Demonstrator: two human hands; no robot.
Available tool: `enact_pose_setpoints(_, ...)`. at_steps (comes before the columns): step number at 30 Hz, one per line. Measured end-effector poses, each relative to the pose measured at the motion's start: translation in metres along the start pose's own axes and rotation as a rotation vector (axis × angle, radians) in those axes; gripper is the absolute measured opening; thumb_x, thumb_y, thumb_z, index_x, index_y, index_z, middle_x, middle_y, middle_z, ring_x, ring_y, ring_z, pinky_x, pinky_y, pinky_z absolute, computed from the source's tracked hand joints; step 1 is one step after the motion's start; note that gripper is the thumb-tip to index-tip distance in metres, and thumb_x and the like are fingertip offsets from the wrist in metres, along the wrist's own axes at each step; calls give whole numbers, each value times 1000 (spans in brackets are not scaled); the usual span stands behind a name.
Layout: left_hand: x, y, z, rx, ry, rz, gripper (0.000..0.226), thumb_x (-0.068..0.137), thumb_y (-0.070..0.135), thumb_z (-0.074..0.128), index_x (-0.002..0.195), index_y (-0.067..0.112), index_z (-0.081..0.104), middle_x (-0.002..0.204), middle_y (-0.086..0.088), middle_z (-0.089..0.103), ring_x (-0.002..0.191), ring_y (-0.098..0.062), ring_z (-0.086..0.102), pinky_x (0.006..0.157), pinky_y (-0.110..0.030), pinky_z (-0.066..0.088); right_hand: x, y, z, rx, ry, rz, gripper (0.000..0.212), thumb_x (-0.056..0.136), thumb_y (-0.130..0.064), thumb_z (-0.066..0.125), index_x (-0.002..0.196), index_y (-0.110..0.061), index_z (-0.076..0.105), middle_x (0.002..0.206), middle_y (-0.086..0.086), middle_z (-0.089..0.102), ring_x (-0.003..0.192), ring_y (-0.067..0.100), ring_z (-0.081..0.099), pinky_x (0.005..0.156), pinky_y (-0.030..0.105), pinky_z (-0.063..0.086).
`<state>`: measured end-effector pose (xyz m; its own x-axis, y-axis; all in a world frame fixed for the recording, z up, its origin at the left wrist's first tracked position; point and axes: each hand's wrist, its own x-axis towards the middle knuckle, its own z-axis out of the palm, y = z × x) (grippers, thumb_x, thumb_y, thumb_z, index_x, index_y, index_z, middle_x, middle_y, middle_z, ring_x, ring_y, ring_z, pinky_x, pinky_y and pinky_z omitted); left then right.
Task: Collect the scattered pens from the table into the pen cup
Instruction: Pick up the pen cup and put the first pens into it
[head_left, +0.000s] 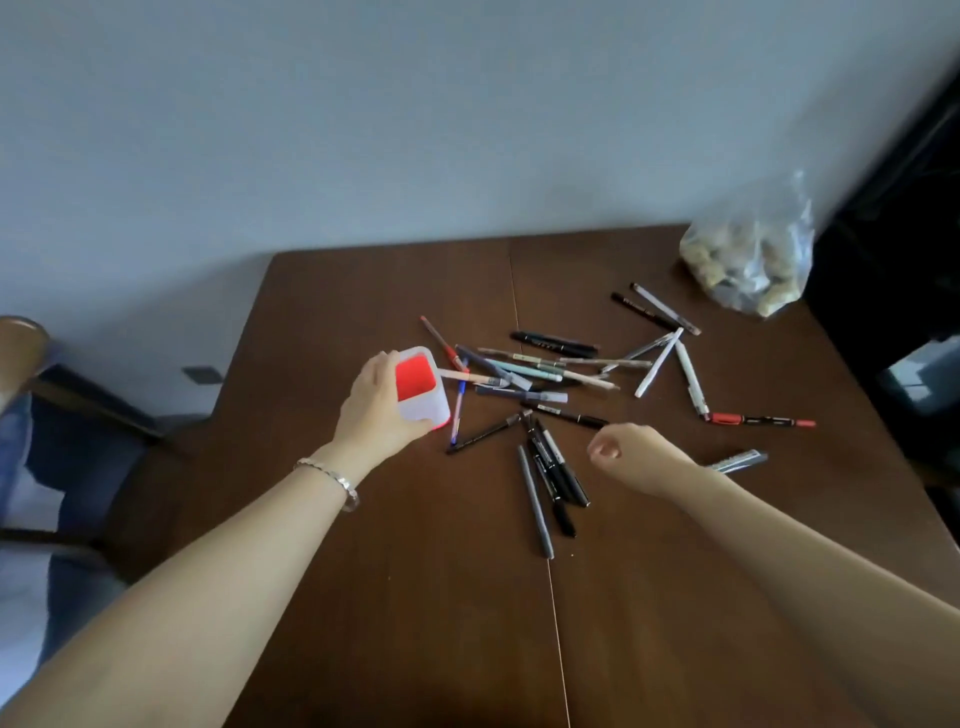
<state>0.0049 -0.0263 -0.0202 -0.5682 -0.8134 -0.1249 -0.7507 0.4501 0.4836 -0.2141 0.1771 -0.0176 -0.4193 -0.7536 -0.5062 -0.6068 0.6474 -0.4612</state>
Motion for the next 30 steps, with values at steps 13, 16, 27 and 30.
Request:
enact_pose_setpoints(13, 38, -40, 30, -94, 107, -83, 95, 57, 25, 89, 136, 14, 38, 138, -10, 39, 124, -26, 42, 88, -36, 49, 58, -3, 75, -8, 24, 308, 33, 90, -37, 50, 111, -12, 53, 117, 7, 57, 101, 23, 56, 76, 33, 47)
enact_pose_setpoints(16, 4, -41, 32, -176, 200, -17, 100, 51, 25, 92, 135, 9, 41, 135, -16, 42, 122, -29, 42, 84, -32, 45, 72, -11, 85, -92, -11, 353, 47, 91, -41, 49, 122, -7, 46, 127, 11, 49, 117, 27, 49, 84, 36, 45)
enact_pose_setpoints(27, -67, -19, 68, -262, 52, 118, 98, 54, 46, 83, 137, 21, 37, 134, -4, 43, 119, -15, 40, 80, -18, 49, 63, -10, 85, -2, 84, 302, 26, 99, -27, 29, 98, -6, 43, 98, 15, 59, 87, 33, 57, 68, 38, 44)
enact_pose_setpoints(30, -73, -15, 74, -238, 15, 121, 102, 53, 39, 88, 139, 22, 35, 135, -3, 42, 121, -14, 39, 83, -25, 52, 36, -14, 55, 206, 100, 221, 26, 99, -30, 28, 99, -9, 44, 67, 4, 55, 54, 21, 52, 47, 31, 39)
